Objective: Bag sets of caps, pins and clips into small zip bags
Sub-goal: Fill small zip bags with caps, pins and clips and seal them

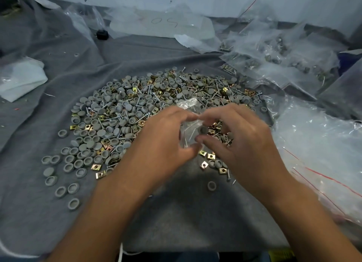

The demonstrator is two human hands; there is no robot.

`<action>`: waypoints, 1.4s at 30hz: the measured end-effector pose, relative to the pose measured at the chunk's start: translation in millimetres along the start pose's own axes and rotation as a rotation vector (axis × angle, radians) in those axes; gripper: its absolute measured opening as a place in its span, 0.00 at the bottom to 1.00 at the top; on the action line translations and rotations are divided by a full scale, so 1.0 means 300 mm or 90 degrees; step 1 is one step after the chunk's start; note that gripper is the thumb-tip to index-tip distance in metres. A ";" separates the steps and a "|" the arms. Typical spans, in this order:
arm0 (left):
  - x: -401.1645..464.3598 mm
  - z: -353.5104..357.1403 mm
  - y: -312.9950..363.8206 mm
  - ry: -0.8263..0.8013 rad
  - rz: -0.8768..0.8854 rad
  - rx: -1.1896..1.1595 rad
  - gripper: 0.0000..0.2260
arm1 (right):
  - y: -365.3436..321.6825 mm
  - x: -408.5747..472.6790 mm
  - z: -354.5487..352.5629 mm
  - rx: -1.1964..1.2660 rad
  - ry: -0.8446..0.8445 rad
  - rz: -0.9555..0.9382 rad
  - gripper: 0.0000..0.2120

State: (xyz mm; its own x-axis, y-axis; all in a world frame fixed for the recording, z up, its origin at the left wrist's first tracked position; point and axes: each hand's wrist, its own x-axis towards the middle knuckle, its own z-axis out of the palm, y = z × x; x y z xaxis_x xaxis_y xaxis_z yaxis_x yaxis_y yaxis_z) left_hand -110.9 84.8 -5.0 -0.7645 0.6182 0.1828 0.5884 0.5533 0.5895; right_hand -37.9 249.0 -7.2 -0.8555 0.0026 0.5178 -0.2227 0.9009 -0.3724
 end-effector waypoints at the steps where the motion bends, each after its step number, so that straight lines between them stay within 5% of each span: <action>1: 0.000 0.000 0.000 0.000 0.002 -0.003 0.23 | -0.005 0.002 0.004 0.002 -0.002 -0.004 0.12; 6: -0.001 -0.009 -0.008 0.021 0.001 -0.003 0.25 | 0.008 0.006 -0.040 0.105 -0.050 0.049 0.08; 10: -0.003 -0.019 -0.023 0.052 -0.009 0.011 0.25 | 0.036 -0.030 -0.067 0.007 -0.454 0.140 0.18; 12: -0.004 -0.017 -0.024 0.046 -0.005 0.022 0.24 | 0.030 -0.053 -0.044 -0.061 -0.547 0.120 0.18; 16: -0.005 -0.012 -0.018 0.040 -0.003 0.022 0.24 | 0.045 -0.044 -0.048 0.006 -0.443 0.137 0.09; 20: -0.003 -0.004 -0.014 0.022 0.010 0.021 0.25 | 0.049 -0.016 -0.073 0.111 -0.106 0.100 0.08; 23: 0.001 0.002 -0.005 0.006 0.016 0.011 0.24 | 0.016 0.000 -0.038 0.106 0.000 0.033 0.08; 29: -0.001 -0.007 -0.010 0.021 0.003 0.007 0.24 | 0.061 0.006 -0.035 0.096 -0.032 0.097 0.09; 34: -0.005 -0.014 -0.015 0.021 0.008 0.016 0.25 | 0.120 -0.034 -0.031 -0.050 -0.444 0.176 0.15; 42: -0.005 -0.010 -0.019 0.016 0.008 0.028 0.26 | 0.085 -0.046 0.004 -0.145 -0.368 0.102 0.07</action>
State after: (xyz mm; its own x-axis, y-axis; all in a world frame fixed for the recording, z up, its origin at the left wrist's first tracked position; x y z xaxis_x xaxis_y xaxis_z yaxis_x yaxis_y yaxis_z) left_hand -113.8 79.0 -6.2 -0.7628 0.6117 0.2098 0.6087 0.5697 0.5522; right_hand -32.3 271.3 -24.7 -0.9981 -0.0319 -0.0534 -0.0203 0.9785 -0.2052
